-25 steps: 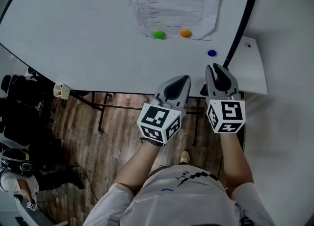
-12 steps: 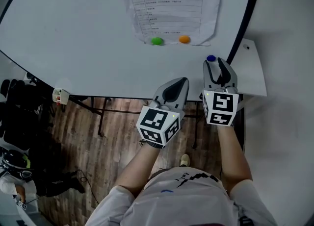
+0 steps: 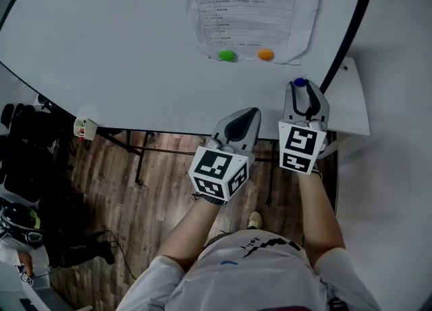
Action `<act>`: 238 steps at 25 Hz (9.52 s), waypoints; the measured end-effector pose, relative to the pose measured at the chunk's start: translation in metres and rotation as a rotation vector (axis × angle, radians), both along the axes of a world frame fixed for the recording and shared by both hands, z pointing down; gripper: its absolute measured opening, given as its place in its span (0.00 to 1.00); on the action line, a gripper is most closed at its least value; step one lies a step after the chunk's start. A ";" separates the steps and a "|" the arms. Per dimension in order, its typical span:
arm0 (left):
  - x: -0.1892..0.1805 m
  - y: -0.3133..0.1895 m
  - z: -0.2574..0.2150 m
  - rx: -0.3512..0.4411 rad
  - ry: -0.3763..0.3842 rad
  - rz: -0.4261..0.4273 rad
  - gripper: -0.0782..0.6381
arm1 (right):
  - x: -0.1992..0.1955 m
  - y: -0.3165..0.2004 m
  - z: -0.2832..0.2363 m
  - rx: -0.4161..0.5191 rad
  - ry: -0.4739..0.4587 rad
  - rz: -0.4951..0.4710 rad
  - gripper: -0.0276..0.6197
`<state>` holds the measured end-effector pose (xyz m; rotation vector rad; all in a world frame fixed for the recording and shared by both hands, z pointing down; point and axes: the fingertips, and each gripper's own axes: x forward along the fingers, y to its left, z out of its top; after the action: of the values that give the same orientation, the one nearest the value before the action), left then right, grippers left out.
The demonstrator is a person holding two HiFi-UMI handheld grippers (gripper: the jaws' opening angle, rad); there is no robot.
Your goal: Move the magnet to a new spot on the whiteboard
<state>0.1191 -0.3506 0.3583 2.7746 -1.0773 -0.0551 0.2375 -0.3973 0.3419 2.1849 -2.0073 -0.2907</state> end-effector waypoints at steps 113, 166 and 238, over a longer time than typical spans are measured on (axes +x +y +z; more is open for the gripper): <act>-0.028 0.029 -0.055 0.082 0.063 0.012 0.12 | -0.045 0.044 -0.085 0.107 -0.063 -0.202 0.24; -0.033 0.015 -0.039 0.053 0.048 0.021 0.12 | -0.034 -0.004 -0.089 0.063 0.067 -0.067 0.24; -0.150 0.208 -0.007 -0.032 0.081 0.086 0.12 | -0.226 0.254 0.027 -0.109 -0.380 -0.433 0.06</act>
<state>-0.0308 -0.1423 0.3514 2.7605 -0.9305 -0.1366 0.0120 -0.1430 0.3687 1.8270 -2.6231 0.2006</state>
